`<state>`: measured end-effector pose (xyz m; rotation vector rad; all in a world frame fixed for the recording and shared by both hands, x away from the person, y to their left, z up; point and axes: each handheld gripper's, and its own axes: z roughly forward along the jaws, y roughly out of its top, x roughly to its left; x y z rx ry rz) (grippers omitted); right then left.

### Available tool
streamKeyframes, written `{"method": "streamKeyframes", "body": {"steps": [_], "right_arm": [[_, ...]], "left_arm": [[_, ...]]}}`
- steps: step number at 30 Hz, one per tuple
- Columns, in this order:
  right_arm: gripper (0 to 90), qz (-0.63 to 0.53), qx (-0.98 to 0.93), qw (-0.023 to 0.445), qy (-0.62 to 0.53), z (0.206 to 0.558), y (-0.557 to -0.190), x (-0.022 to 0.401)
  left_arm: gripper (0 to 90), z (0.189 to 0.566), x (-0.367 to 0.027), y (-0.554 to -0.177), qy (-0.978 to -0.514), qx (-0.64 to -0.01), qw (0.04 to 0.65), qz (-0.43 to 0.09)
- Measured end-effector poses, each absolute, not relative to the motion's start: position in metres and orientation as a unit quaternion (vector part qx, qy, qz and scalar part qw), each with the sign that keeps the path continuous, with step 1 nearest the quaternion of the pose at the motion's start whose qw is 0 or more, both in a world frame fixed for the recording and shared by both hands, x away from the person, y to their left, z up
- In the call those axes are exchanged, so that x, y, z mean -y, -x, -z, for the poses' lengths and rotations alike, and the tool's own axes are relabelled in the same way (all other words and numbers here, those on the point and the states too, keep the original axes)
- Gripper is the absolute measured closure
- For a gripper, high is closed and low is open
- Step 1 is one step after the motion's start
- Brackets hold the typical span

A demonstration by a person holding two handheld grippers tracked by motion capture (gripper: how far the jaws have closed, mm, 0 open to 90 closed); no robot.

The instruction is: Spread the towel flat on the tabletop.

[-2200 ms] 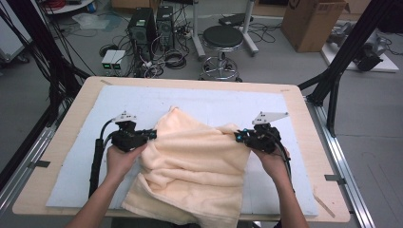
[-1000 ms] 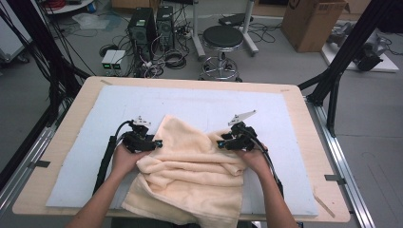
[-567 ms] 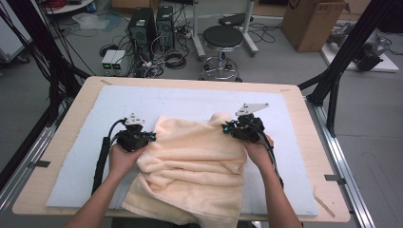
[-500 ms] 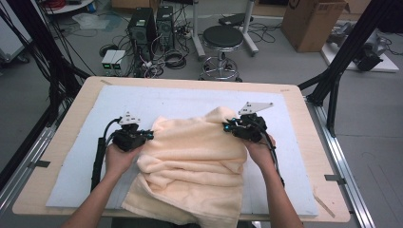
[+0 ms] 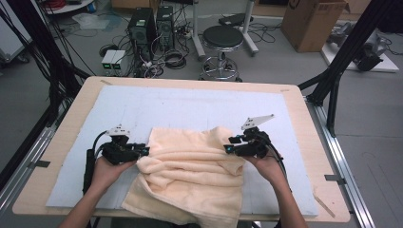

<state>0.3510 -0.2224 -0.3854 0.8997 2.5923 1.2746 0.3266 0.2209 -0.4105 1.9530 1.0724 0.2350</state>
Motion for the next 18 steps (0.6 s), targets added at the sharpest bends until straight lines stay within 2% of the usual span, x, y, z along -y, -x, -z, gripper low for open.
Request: {"method": "streamKeyframes", "body": {"steps": [3,6,8,13,15,16,18], "right_arm": [[52.2,-0.435,-0.841,0.077,-0.311,0.375,-0.358,0.231],[52.4,-0.431,-0.834,0.091,-0.331,0.381,-0.372,0.236],[52.0,-0.407,-0.843,0.075,-0.344,0.393,-0.383,0.234],[50.6,-0.375,-0.854,0.050,-0.356,0.419,-0.393,0.222],[51.0,-0.361,-0.861,0.052,-0.353,0.427,-0.397,0.215],[55.7,-0.361,-0.863,0.052,-0.350,0.429,-0.398,0.211],[70.9,-0.368,-0.865,0.059,-0.337,0.430,-0.399,0.205]], "left_arm": [[61.2,0.404,-0.221,-0.337,-0.771,-0.433,0.453,-0.108],[60.0,0.405,-0.211,-0.350,-0.768,-0.438,0.450,-0.123],[60.0,0.410,-0.204,-0.357,-0.770,-0.438,0.448,-0.124],[55.8,0.433,-0.192,-0.371,-0.798,-0.452,0.376,-0.131],[54.1,0.437,-0.191,-0.371,-0.802,-0.451,0.367,-0.139],[55.8,0.437,-0.190,-0.370,-0.802,-0.452,0.364,-0.143],[61.6,0.437,-0.189,-0.369,-0.804,-0.446,0.362,-0.152]]}}
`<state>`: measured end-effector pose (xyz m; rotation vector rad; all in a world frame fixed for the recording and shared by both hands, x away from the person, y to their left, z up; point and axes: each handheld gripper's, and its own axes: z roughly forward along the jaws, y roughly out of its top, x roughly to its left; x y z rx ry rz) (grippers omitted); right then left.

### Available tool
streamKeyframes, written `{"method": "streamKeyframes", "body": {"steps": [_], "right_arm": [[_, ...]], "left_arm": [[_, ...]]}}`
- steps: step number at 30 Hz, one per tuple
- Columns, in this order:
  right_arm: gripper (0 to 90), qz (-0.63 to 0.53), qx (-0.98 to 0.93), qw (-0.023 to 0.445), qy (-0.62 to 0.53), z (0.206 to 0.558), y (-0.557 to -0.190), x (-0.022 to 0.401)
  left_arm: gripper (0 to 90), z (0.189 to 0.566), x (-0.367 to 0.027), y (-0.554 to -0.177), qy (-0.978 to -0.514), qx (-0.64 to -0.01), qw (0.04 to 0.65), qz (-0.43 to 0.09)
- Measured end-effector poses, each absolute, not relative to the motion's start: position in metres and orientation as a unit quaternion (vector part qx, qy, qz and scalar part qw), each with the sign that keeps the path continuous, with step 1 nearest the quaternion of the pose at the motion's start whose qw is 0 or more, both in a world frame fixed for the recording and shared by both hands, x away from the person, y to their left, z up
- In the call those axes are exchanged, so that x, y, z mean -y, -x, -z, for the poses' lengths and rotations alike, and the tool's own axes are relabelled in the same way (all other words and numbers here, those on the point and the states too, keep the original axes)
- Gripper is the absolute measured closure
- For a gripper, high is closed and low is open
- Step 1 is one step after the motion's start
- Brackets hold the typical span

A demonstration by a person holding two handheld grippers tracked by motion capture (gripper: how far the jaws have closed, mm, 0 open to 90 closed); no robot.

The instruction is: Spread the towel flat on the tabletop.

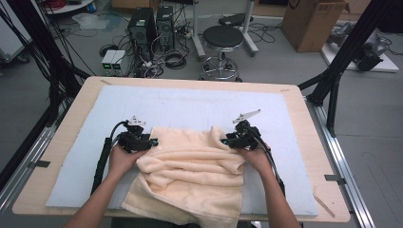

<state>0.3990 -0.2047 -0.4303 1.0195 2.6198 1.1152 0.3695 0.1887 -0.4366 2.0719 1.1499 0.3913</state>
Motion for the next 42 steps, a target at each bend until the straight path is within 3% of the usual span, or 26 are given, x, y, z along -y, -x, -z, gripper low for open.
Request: {"method": "streamKeyframes", "body": {"steps": [1,3,8,12,16,19,22,25,27,29,35,38,42], "right_arm": [[80.0,-0.369,-0.867,0.056,-0.331,0.430,-0.399,0.202],[89.0,-0.367,-0.869,0.068,-0.324,0.427,-0.398,0.201],[89.4,-0.363,-0.858,0.125,-0.341,0.404,-0.391,0.222],[89.5,-0.396,-0.838,0.135,-0.351,0.392,-0.389,0.235],[74.6,-0.400,-0.838,0.105,-0.355,0.402,-0.395,0.232],[64.4,-0.392,-0.847,0.088,-0.348,0.413,-0.400,0.221],[59.0,-0.380,-0.853,0.093,-0.346,0.422,-0.405,0.210],[57.6,-0.352,-0.865,0.091,-0.346,0.432,-0.408,0.204],[58.6,-0.352,-0.865,0.090,-0.347,0.434,-0.408,0.204],[62.6,-0.345,-0.869,0.096,-0.341,0.434,-0.408,0.204],[84.6,-0.352,-0.868,0.093,-0.338,0.435,-0.410,0.205],[87.2,-0.352,-0.871,0.087,-0.331,0.435,-0.410,0.206],[87.4,-0.362,-0.871,0.095,-0.317,0.424,-0.403,0.208]], "left_arm": [[68.8,0.436,-0.189,-0.369,-0.806,-0.443,0.364,-0.149],[80.1,0.435,-0.186,-0.369,-0.803,-0.443,0.367,-0.156],[85.1,0.433,-0.185,-0.368,-0.790,-0.452,0.379,-0.169],[85.4,0.428,-0.190,-0.368,-0.775,-0.462,0.386,-0.190],[85.3,0.427,-0.199,-0.371,-0.762,-0.481,0.390,-0.189],[83.2,0.428,-0.201,-0.373,-0.762,-0.481,0.394,-0.182],[63.4,0.432,-0.198,-0.374,-0.765,-0.477,0.409,-0.140],[53.3,0.436,-0.195,-0.374,-0.784,-0.464,0.390,-0.134],[52.7,0.436,-0.193,-0.373,-0.792,-0.454,0.381,-0.143],[56.4,0.436,-0.190,-0.371,-0.800,-0.446,0.368,-0.160],[81.3,0.439,-0.187,-0.369,-0.799,-0.441,0.354,-0.204],[86.9,0.438,-0.189,-0.370,-0.795,-0.445,0.364,-0.195],[87.3,0.429,-0.194,-0.367,-0.780,-0.447,0.391,-0.199]]}}
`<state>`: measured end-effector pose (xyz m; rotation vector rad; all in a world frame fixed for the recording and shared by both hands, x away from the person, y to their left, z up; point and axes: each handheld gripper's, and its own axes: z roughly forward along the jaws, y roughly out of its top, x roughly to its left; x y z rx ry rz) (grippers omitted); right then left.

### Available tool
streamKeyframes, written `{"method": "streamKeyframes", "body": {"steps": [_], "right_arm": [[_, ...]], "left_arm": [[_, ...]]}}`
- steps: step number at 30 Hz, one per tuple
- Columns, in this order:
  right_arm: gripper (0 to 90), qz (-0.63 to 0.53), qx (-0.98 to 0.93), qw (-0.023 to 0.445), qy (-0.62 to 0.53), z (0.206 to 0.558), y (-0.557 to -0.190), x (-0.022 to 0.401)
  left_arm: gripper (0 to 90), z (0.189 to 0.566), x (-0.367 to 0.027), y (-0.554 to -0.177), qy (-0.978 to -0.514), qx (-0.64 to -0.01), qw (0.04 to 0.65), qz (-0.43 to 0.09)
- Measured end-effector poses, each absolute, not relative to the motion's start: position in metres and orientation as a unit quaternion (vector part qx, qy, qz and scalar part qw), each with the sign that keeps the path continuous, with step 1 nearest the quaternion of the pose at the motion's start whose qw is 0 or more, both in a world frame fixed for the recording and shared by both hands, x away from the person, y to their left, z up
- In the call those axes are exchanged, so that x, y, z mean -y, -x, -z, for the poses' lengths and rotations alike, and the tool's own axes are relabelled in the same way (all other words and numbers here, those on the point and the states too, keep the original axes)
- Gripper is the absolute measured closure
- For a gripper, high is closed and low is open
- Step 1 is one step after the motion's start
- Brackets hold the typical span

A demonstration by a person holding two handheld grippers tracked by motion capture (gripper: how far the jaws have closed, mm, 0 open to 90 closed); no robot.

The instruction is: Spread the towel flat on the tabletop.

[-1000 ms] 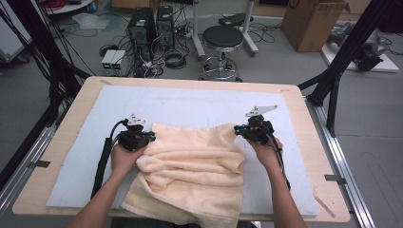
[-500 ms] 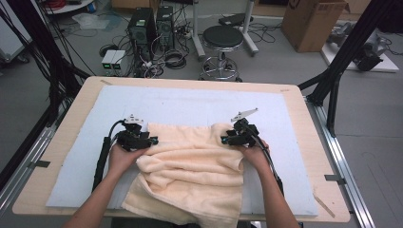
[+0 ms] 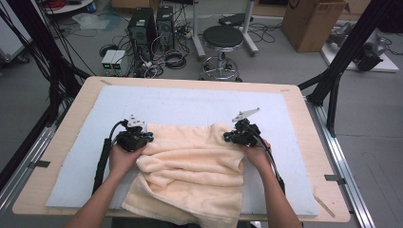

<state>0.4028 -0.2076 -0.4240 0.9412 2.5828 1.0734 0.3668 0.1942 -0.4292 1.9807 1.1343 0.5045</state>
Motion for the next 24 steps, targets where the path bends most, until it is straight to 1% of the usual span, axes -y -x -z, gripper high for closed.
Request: {"method": "streamKeyframes", "body": {"steps": [3,5,6,7,8,9,10,11,13,14,17,19,21,23,24], "right_arm": [[87.5,-0.389,-0.861,0.109,-0.309,0.409,-0.395,0.211],[86.5,-0.408,-0.851,0.107,-0.311,0.403,-0.392,0.214],[84.9,-0.415,-0.849,0.099,-0.311,0.403,-0.392,0.215],[79.8,-0.417,-0.847,0.094,-0.315,0.403,-0.392,0.215],[71.7,-0.419,-0.846,0.091,-0.318,0.404,-0.393,0.215],[69.2,-0.419,-0.845,0.079,-0.323,0.407,-0.395,0.215],[65.2,-0.415,-0.848,0.072,-0.321,0.411,-0.396,0.214],[62.7,-0.412,-0.849,0.070,-0.323,0.413,-0.397,0.213],[60.5,-0.416,-0.849,0.061,-0.320,0.413,-0.397,0.212],[59.7,-0.414,-0.851,0.065,-0.316,0.414,-0.397,0.210],[57.9,-0.389,-0.865,0.063,-0.310,0.422,-0.399,0.205],[56.0,-0.359,-0.879,0.070,-0.306,0.427,-0.400,0.202],[55.5,-0.345,-0.884,0.063,-0.309,0.432,-0.400,0.201],[57.6,-0.347,-0.883,0.064,-0.308,0.432,-0.399,0.202],[60.1,-0.346,-0.884,0.066,-0.308,0.433,-0.398,0.202]], "left_arm": [[87.5,0.421,-0.200,-0.365,-0.768,-0.449,0.408,-0.204],[87.5,0.421,-0.201,-0.365,-0.773,-0.448,0.402,-0.198],[87.5,0.422,-0.201,-0.366,-0.777,-0.447,0.396,-0.200],[87.5,0.424,-0.200,-0.366,-0.778,-0.447,0.393,-0.198],[87.3,0.425,-0.199,-0.367,-0.780,-0.448,0.393,-0.191],[86.3,0.425,-0.200,-0.367,-0.783,-0.446,0.393,-0.185],[81.8,0.425,-0.200,-0.367,-0.778,-0.448,0.402,-0.180],[74.8,0.424,-0.200,-0.367,-0.775,-0.445,0.413,-0.177],[67.3,0.420,-0.201,-0.364,-0.776,-0.428,0.430,-0.172],[62.0,0.420,-0.201,-0.364,-0.781,-0.420,0.432,-0.164],[58.4,0.426,-0.200,-0.361,-0.808,-0.398,0.411,-0.142],[53.5,0.431,-0.202,-0.361,-0.815,-0.397,0.404,-0.125],[51.3,0.435,-0.207,-0.359,-0.816,-0.394,0.409,-0.108],[50.7,0.438,-0.210,-0.359,-0.819,-0.392,0.407,-0.098],[51.1,0.440,-0.209,-0.358,-0.822,-0.390,0.401,-0.103]]}}
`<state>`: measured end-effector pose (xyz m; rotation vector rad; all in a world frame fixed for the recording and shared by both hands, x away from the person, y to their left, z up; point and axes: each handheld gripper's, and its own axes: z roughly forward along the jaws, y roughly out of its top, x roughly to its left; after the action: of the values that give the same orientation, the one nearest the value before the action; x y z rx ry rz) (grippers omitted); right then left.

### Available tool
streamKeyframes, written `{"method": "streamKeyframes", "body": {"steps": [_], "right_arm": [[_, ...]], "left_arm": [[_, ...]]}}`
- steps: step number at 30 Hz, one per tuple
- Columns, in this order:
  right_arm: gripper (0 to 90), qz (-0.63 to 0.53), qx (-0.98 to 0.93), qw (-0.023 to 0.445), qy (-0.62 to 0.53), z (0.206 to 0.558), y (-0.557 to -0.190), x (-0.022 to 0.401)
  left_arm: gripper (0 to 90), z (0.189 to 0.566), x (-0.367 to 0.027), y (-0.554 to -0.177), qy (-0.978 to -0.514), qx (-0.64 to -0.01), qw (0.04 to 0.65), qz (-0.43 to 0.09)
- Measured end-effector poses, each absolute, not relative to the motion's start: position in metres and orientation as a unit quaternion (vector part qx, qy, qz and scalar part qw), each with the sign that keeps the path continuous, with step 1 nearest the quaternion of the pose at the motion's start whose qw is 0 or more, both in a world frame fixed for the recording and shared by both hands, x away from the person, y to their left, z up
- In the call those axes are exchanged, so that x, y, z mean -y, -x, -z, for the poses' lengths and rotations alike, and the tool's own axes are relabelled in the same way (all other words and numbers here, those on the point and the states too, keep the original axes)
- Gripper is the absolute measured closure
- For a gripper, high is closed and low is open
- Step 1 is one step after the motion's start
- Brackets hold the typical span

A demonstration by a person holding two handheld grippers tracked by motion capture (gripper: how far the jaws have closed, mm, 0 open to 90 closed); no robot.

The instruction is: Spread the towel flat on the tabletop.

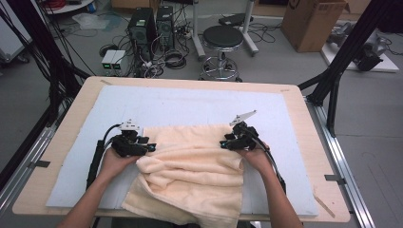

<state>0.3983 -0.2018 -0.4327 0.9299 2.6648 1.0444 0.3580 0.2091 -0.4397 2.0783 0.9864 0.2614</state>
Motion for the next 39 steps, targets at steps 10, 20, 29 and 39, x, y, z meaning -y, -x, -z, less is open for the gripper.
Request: {"method": "streamKeyframes", "body": {"steps": [10,20,29,39], "right_arm": [[86.0,-0.345,-0.892,0.093,-0.278,0.427,-0.391,0.197],[86.2,-0.410,-0.866,0.112,-0.262,0.383,-0.379,0.204],[86.2,-0.412,-0.875,0.083,-0.240,0.375,-0.362,0.199],[87.5,-0.412,-0.862,0.122,-0.268,0.345,-0.430,0.194]], "left_arm": [[85.8,0.437,-0.200,-0.356,-0.823,-0.390,0.377,-0.169],[86.8,0.410,-0.215,-0.355,-0.782,-0.407,0.432,-0.189],[86.8,0.399,-0.231,-0.340,-0.794,-0.389,0.440,-0.160],[87.1,0.363,-0.219,-0.423,-0.746,-0.438,0.446,-0.230]]}}
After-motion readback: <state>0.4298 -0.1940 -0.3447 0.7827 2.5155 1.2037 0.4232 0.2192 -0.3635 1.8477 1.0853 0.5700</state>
